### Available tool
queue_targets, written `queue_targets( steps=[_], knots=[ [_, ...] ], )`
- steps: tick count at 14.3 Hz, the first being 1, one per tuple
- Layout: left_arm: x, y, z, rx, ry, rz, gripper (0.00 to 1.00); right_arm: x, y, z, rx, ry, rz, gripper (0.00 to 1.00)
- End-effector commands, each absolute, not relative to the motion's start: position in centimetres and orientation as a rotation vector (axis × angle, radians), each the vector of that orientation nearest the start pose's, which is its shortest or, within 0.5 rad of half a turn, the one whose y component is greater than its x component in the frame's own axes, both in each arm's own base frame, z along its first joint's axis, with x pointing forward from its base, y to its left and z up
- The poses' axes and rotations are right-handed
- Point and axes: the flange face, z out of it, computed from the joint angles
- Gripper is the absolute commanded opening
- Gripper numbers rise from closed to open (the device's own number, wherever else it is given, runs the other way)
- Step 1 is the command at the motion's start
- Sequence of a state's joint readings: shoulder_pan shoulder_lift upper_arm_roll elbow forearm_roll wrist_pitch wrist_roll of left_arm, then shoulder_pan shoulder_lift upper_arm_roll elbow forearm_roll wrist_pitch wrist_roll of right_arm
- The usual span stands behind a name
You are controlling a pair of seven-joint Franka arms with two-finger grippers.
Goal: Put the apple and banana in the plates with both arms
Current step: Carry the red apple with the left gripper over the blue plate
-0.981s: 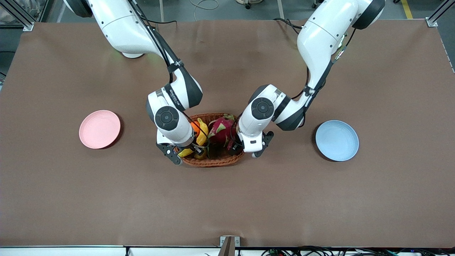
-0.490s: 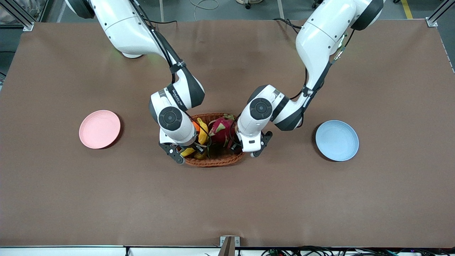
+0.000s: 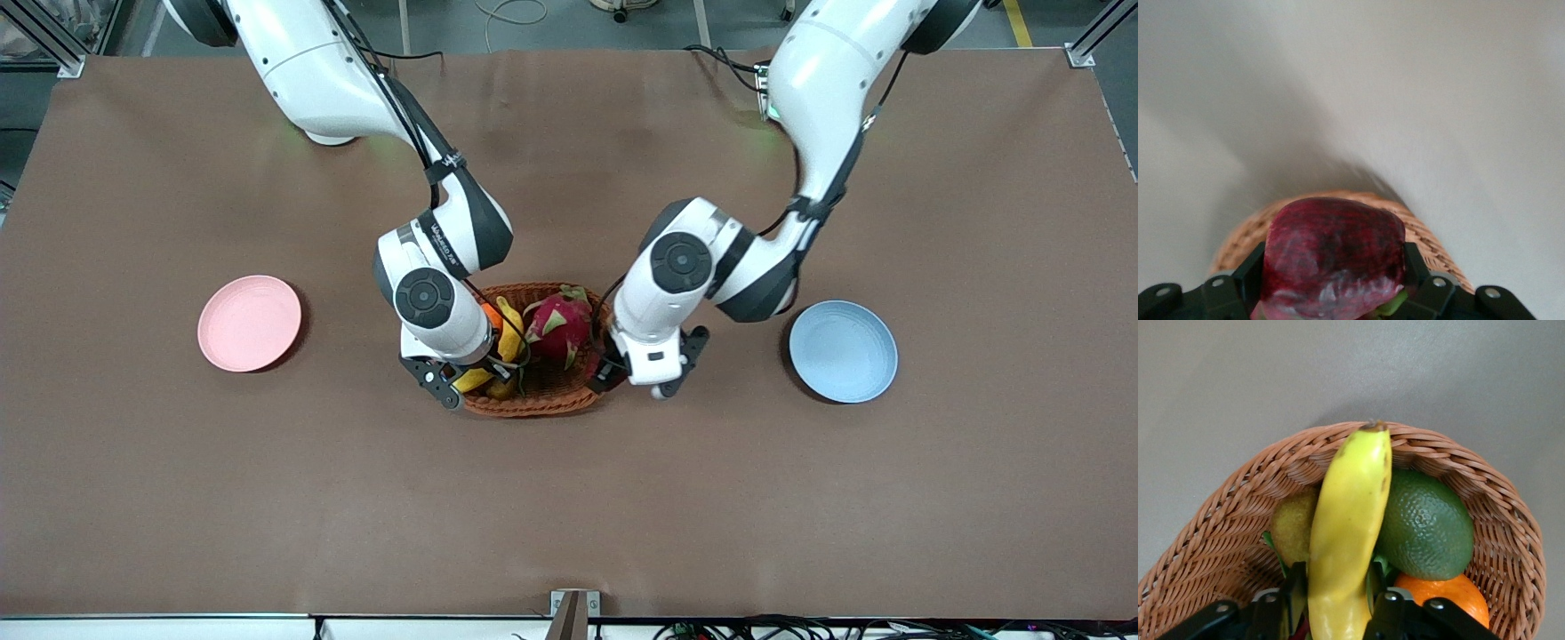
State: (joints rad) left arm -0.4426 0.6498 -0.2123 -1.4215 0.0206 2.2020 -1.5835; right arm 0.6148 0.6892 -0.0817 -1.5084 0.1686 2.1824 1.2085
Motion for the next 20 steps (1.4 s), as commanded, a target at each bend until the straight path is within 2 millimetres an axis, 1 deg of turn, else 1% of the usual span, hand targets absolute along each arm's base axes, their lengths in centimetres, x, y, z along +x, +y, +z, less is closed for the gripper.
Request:
queue_targets(
  steps=[1,3,4,5,7,8,9,10,12,14,15,16,17,18,19,20],
  knots=[
    [60.4,-35.9,37.8,-2.918,-1.466,0.033,0.15,60.4,37.8,25.8,-2.871,1.147,0.123,0.39],
    [61.1,-30.5,38.9,-2.901,-1.437,0.026,0.16,60.3,37.8,25.6,-2.874,1.143,0.124,0.38],
    [61.0,-27.8,38.9,-2.903,-1.384,0.031,0.16,60.3,37.8,25.6,-2.873,1.143,0.122,0.36],
    [61.1,-25.0,38.9,-2.918,-1.324,0.032,0.17,60.3,37.8,25.6,-2.877,1.138,0.122,0.32],
    [61.0,-19.6,37.1,-2.893,-1.267,0.080,0.17,60.3,37.8,25.6,-2.894,1.098,0.120,0.23],
    [61.2,-16.9,36.0,-2.878,-1.247,0.094,0.17,60.3,37.8,25.7,-2.909,1.052,0.121,0.17],
    [61.2,-15.0,34.8,-2.871,-1.222,0.115,0.17,60.3,37.8,25.7,-2.919,1.023,0.120,0.14],
    [60.9,-13.9,33.6,-2.860,-1.213,0.134,0.18,60.3,37.8,25.8,-2.919,1.017,0.119,0.13],
    [60.5,-10.6,31.3,-2.820,-1.176,0.145,0.18,60.4,37.8,26.1,-2.920,1.011,0.118,0.11],
    [59.8,-7.3,28.7,-2.833,-1.130,0.122,0.18,60.6,37.8,26.6,-2.916,1.009,0.114,0.11],
    [59.5,-5.8,27.4,-2.844,-1.133,0.120,0.21,60.7,37.6,26.7,-2.914,1.013,0.114,0.11],
    [59.4,-4.7,26.3,-2.854,-1.132,0.122,0.21,60.6,37.7,27.0,-2.919,1.001,0.104,0.11],
    [59.2,-4.1,25.2,-2.854,-1.130,0.140,0.23,60.8,37.9,28.1,-2.910,0.994,0.088,0.11],
    [58.9,-4.1,24.1,-2.855,-1.126,0.156,0.24,61.3,37.3,30.3,-2.894,1.000,0.077,0.11],
    [58.9,-3.9,23.3,-2.856,-1.130,0.160,0.24,61.5,36.4,31.2,-2.901,1.001,0.099,0.11],
    [58.9,-3.5,22.6,-2.851,-1.140,0.173,0.28,62.1,35.5,33.0,-2.914,0.955,0.101,0.11]
  ],
)
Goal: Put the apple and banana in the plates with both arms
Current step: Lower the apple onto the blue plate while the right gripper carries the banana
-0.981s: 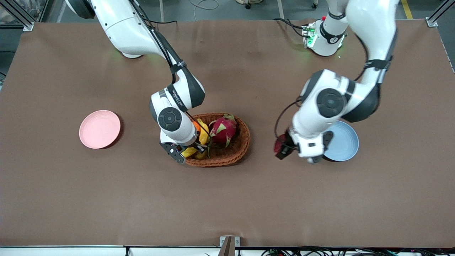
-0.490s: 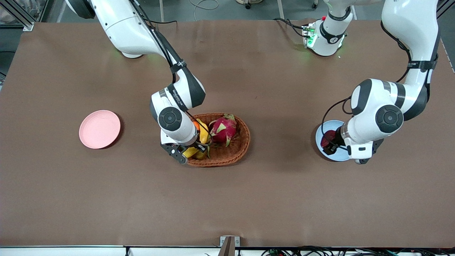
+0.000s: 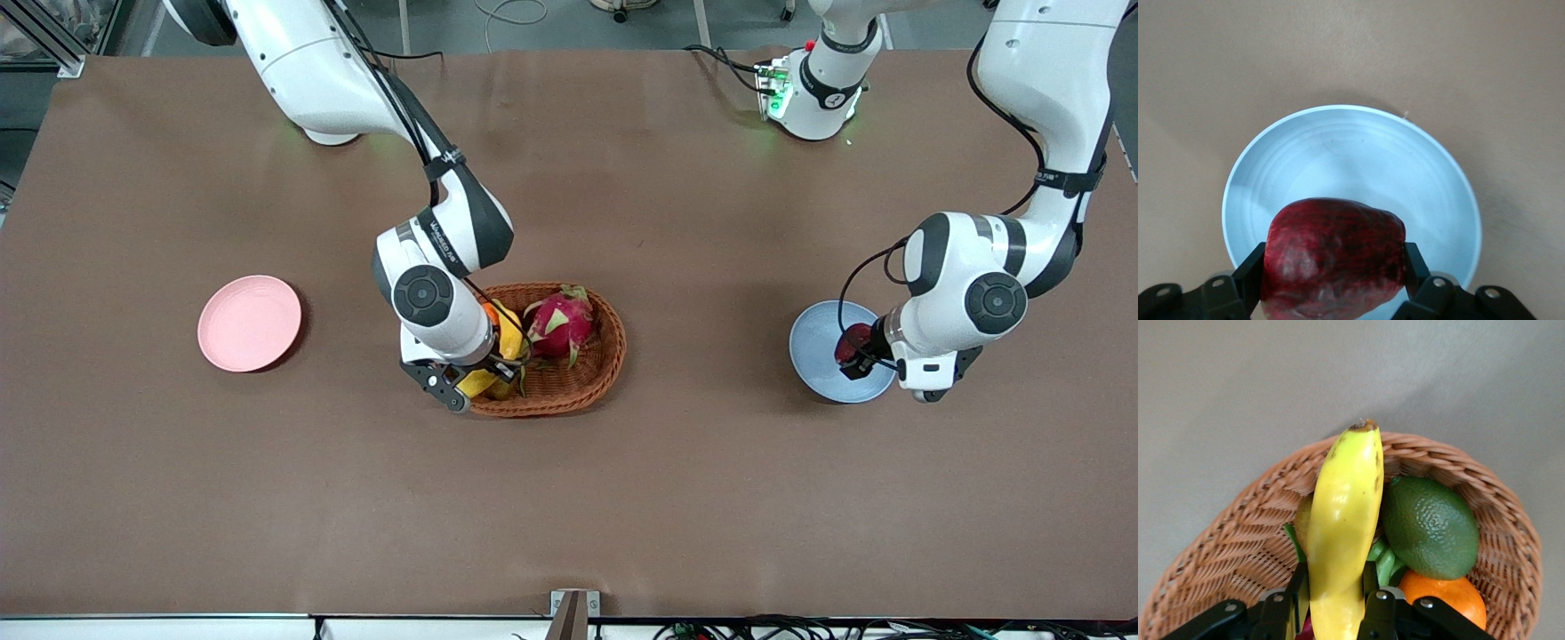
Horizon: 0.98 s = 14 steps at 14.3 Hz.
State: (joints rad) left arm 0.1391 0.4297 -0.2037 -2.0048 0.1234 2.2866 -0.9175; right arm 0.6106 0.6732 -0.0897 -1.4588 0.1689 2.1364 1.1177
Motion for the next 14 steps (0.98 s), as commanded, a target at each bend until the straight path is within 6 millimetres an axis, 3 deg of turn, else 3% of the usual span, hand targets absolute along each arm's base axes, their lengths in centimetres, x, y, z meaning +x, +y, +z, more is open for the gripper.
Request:
queue_targets(
  steps=[1,2,3,6,8,11,14],
  knots=[
    [58.8,-3.5,22.2,-2.850,-1.140,0.180,0.37,62.5,34.5,33.9,-2.936,0.907,0.120,0.11],
    [58.8,-3.5,22.2,-2.850,-1.140,0.183,0.57,62.9,33.2,34.8,-2.966,0.828,0.133,0.11],
    [58.9,-3.5,22.2,-2.850,-1.140,0.181,0.99,63.5,31.6,35.8,-2.978,0.756,0.131,0.11],
    [59.4,-3.6,23.1,-2.856,-1.142,0.158,1.00,65.1,25.1,36.4,-3.031,0.615,0.215,0.11],
    [60.0,-3.7,25.4,-2.869,-1.135,0.105,1.00,66.3,20.0,35.6,-3.060,0.536,0.239,0.11],
    [61.2,-4.2,32.4,-2.872,-1.095,0.049,1.00,67.0,12.1,33.9,-3.107,0.411,0.314,0.11],
    [63.0,-4.2,40.5,-2.915,-0.905,0.071,1.00,66.3,3.3,32.0,-3.085,0.228,0.391,0.11]
  ],
)
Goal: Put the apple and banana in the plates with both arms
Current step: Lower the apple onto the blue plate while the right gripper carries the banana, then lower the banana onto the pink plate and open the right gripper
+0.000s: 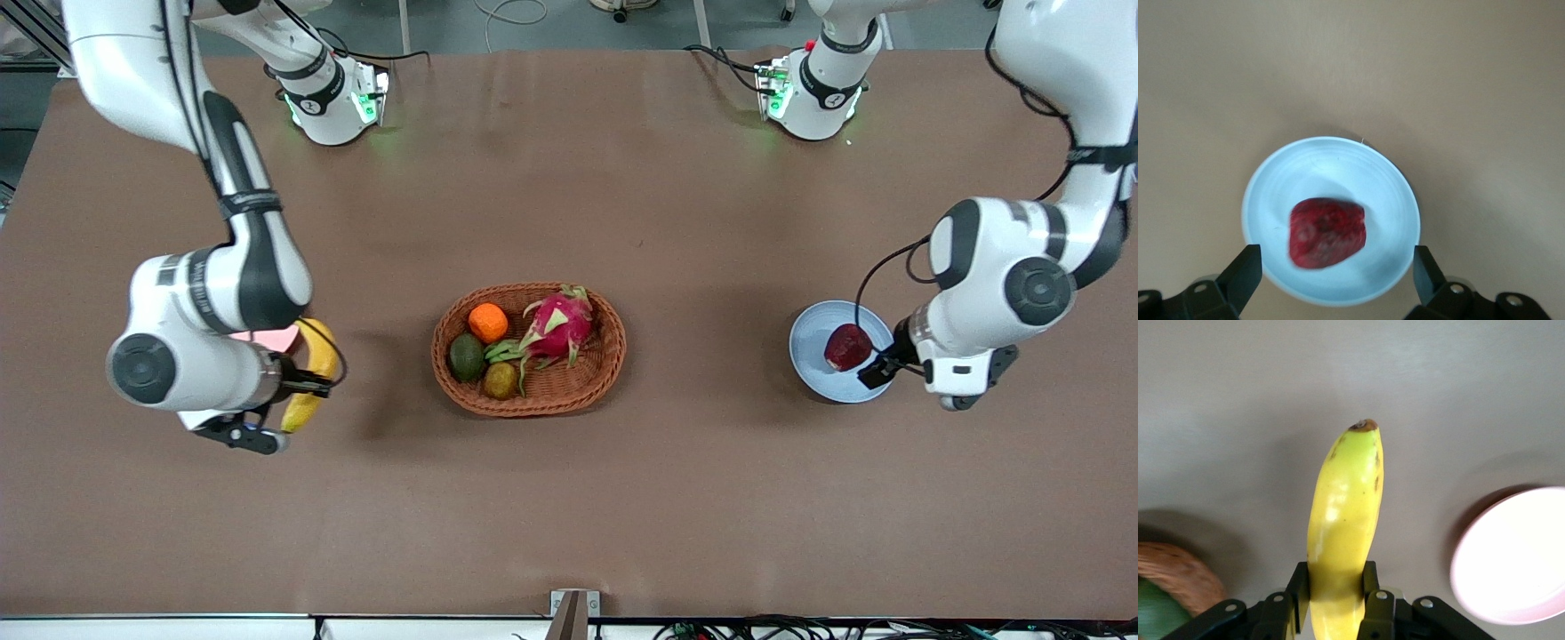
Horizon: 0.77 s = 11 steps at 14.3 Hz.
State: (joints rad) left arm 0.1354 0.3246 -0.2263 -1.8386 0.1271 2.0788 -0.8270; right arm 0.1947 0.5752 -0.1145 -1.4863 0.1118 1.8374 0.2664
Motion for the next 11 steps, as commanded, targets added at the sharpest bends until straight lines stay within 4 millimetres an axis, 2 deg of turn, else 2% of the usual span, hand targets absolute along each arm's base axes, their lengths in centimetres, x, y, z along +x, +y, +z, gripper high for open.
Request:
queue_targets(
  steps=[1,4,5,7,9,11],
  knots=[
    [63.4,-4.0,42.8,-2.923,-0.862,0.078,1.00,65.7,1.0,31.0,-3.071,0.226,0.421,0.11],
    [64.3,-3.4,49.8,-2.936,-0.845,0.020,1.00,63.1,-3.3,30.9,-3.056,0.172,0.440,0.11],
    [64.0,-3.3,52.4,-2.951,-0.801,-0.010,1.00,62.2,-4.8,30.5,-3.055,0.152,0.429,0.11],
    [62.7,-3.0,56.1,-2.983,-0.656,-0.051,1.00,60.4,-7.0,28.9,-3.077,0.082,0.364,0.11],
    [61.0,-2.5,59.3,-3.003,-0.500,-0.078,1.00,57.7,-6.9,27.3,-3.102,0.065,0.286,0.11],
    [59.3,-2.6,61.6,-3.012,-0.358,-0.071,1.00,55.4,-6.9,26.1,-3.111,0.067,0.227,0.12]
  ],
)
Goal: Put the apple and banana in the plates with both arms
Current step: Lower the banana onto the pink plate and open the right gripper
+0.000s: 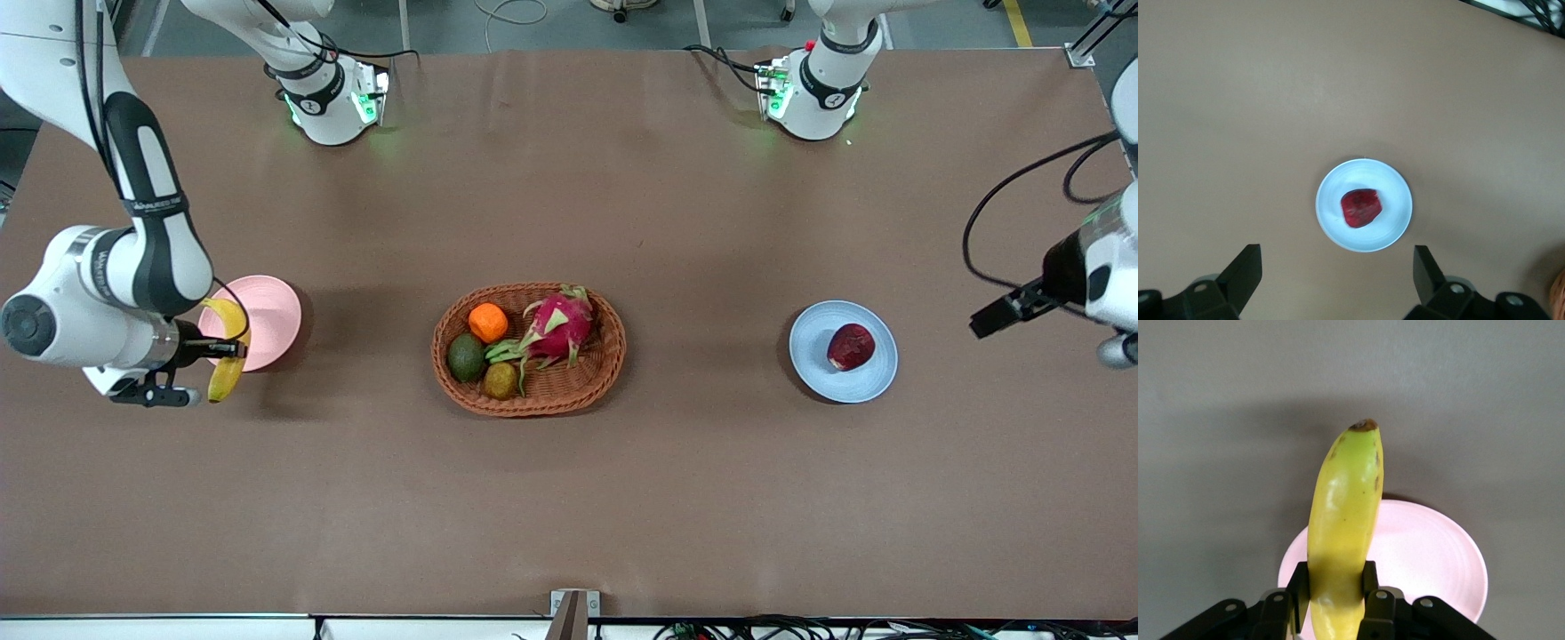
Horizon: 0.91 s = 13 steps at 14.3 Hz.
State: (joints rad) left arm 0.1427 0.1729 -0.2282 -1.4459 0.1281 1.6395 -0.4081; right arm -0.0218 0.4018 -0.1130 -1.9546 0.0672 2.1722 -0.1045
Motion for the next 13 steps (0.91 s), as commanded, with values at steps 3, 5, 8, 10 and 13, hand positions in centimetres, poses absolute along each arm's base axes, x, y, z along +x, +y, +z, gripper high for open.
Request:
queue_targets(
  steps=[3,5,8,10,13],
  knots=[
    [56.9,-2.4,64.2,-3.025,-0.146,-0.039,1.00,53.2,-7.9,25.1,-3.114,0.042,0.203,0.12],
    [55.4,-2.9,64.8,-3.065,-0.084,-0.010,1.00,52.0,-7.8,25.4,-3.109,0.043,0.212,0.12],
    [51.8,-3.6,65.2,-3.107,-0.084,0.013,1.00,50.9,-7.6,25.0,-3.105,0.046,0.233,0.13],
    [50.2,-4.3,65.8,-3.106,-0.061,0.005,1.00,51.1,-7.9,24.9,-3.112,0.051,0.191,0.14],
    [49.6,-6.4,65.5,-3.104,-0.018,0.017,1.00,51.4,-7.9,23.6,-3.122,0.052,0.157,0.15]
  ],
)
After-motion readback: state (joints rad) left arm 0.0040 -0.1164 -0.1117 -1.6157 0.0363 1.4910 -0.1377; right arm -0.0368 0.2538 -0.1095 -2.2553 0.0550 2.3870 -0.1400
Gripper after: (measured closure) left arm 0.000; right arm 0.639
